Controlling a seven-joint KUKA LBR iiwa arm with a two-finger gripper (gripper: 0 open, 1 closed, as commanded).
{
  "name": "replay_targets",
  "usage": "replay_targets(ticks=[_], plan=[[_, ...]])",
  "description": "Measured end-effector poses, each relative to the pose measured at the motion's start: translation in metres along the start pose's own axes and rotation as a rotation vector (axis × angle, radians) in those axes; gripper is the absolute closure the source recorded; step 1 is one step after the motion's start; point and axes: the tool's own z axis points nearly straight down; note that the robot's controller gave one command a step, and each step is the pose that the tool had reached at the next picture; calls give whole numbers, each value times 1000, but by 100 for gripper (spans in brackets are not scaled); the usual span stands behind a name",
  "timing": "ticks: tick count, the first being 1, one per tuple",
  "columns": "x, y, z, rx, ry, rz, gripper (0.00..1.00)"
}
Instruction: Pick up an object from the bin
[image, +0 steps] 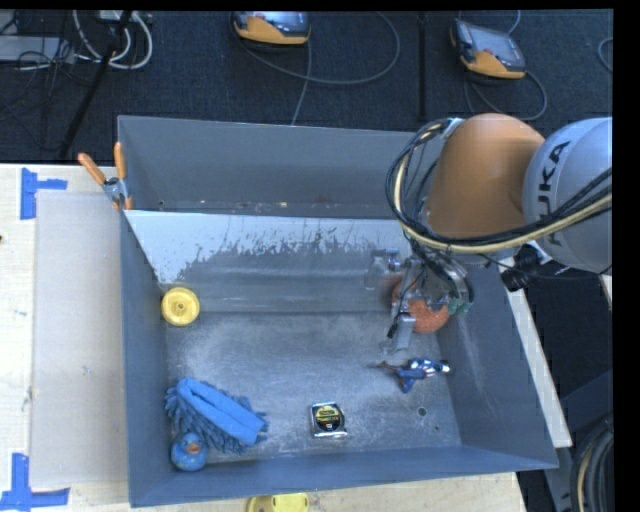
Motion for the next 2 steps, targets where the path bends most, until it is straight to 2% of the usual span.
replay_targets(ticks=[1,2], plan=[[-1,0,-5,0,-8,0,0],[12,-51,69,0,-12,27,0]])
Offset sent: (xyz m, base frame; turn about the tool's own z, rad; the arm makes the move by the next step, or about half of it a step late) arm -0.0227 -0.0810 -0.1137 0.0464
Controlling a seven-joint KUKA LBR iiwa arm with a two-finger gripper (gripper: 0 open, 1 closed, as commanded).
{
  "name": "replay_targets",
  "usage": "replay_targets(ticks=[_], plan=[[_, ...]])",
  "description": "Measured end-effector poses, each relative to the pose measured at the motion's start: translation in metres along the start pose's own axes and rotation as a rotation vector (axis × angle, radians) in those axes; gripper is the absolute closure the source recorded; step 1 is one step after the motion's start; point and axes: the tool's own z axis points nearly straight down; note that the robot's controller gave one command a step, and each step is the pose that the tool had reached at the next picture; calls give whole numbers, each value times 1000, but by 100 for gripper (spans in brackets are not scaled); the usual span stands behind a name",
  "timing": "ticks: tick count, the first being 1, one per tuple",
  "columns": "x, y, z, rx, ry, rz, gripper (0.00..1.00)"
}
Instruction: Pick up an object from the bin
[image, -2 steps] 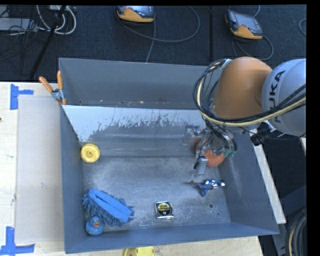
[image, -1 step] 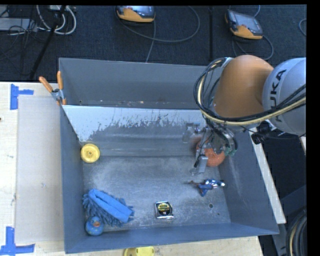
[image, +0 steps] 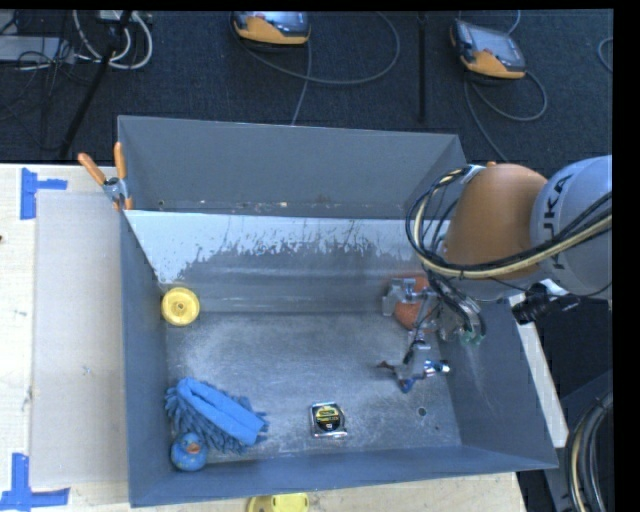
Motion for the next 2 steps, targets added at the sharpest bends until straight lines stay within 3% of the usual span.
replay_targets(ticks=[1,2], plan=[[1,-17,6,-1,7,-48,0],[18,-51,-1,-1,5,64,0]])
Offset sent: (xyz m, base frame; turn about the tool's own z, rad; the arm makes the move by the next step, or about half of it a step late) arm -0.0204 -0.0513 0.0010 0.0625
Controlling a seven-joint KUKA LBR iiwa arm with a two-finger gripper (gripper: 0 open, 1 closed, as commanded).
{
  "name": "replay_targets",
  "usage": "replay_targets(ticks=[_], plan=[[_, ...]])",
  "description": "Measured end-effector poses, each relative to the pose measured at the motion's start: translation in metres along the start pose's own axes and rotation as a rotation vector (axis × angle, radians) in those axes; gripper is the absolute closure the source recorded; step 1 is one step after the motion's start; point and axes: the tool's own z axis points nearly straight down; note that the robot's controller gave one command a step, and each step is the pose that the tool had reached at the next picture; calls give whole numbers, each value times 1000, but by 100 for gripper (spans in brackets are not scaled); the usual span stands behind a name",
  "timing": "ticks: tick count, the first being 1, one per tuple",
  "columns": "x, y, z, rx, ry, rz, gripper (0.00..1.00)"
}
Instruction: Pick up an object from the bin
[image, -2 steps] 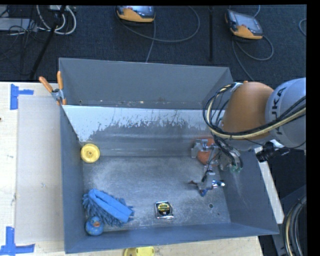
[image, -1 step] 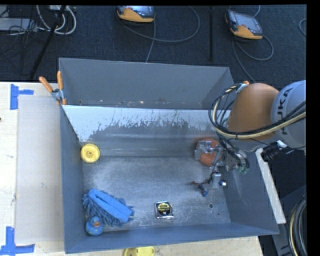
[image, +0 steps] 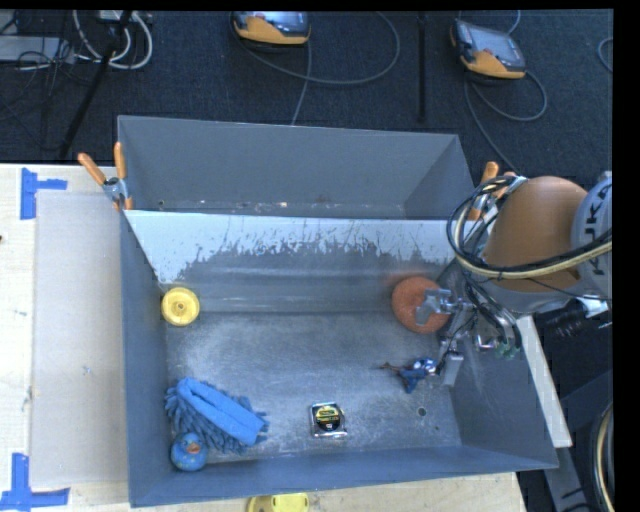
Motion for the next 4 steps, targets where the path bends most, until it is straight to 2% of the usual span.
replay_targets(ticks=[1,2,4], plan=[[8,3,47,0,1,-36,0],[10,-15,46,0,0,104,100],[11,-15,43,0,3,103,100]])
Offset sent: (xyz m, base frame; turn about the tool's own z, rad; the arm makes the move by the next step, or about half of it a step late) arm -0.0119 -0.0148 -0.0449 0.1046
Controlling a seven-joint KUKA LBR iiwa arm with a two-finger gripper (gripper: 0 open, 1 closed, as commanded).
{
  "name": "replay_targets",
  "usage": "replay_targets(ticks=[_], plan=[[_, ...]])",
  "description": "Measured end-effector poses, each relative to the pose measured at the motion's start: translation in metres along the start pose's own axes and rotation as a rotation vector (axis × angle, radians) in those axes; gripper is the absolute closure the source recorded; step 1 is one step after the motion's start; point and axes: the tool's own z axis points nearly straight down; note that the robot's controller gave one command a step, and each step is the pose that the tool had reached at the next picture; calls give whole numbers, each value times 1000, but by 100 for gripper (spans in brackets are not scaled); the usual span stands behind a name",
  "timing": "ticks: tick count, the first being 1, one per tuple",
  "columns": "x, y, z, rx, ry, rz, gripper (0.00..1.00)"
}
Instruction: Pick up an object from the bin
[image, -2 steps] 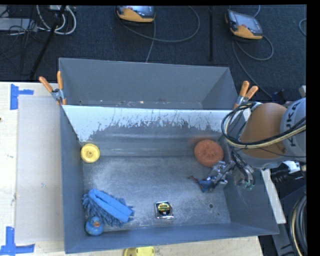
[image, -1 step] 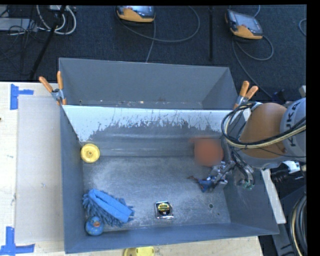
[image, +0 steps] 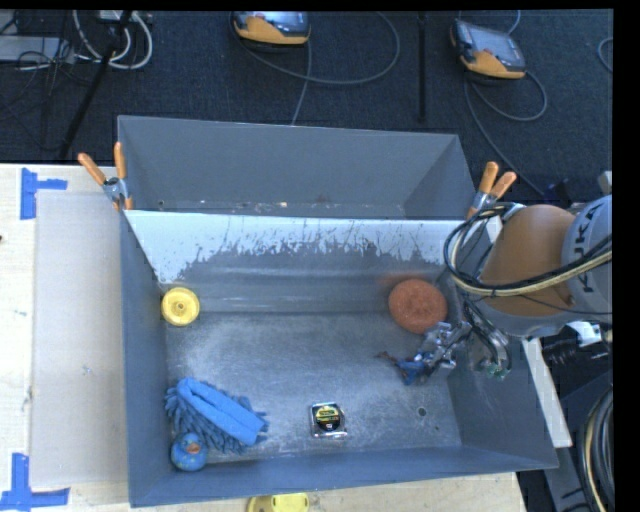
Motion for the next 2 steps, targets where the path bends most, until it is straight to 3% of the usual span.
replay_targets(ticks=[1,2], plan=[[2,0,-16,-1,7,0,100],[1,0,-38,-1,1,-1,100]])
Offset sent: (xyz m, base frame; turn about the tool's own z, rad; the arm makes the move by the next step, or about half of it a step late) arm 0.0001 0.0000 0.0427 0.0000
